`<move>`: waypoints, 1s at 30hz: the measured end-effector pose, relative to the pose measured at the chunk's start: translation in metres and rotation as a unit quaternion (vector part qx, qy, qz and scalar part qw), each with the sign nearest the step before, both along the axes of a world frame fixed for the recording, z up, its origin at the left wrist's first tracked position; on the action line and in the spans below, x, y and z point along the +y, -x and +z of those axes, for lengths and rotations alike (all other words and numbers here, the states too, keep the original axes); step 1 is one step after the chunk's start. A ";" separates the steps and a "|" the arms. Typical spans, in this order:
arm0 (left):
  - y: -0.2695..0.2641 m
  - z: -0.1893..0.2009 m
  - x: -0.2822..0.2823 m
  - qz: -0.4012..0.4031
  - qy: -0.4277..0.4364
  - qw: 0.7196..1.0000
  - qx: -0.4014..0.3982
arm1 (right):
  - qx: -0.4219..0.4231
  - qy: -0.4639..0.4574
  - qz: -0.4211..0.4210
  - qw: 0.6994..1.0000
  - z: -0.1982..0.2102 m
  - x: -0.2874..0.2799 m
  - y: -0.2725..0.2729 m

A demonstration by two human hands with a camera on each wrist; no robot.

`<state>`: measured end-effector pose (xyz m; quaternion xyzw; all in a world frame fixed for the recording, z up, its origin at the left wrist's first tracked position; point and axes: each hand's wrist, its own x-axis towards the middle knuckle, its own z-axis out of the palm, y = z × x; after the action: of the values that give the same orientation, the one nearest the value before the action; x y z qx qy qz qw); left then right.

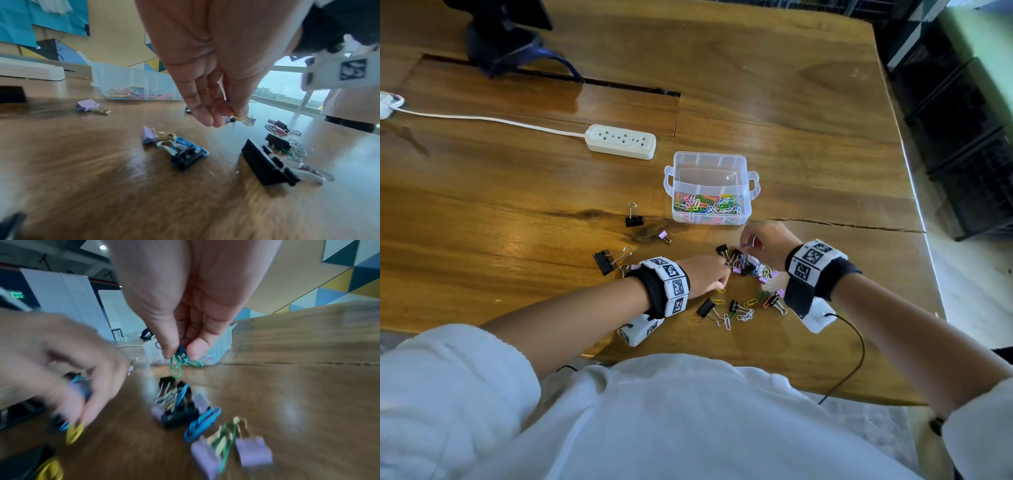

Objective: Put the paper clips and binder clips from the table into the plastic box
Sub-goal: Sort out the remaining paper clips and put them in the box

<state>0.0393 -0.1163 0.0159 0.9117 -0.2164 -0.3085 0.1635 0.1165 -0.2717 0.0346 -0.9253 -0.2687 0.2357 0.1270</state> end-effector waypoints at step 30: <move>-0.002 -0.006 -0.019 -0.166 -0.178 0.968 -0.068 | -0.025 -0.123 -0.175 0.977 0.003 0.016 -0.050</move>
<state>0.0411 -0.1353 0.0103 0.8965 -0.3166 -0.3018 -0.0701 0.1661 -0.2558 0.0371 -0.9407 -0.1328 0.1520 0.2725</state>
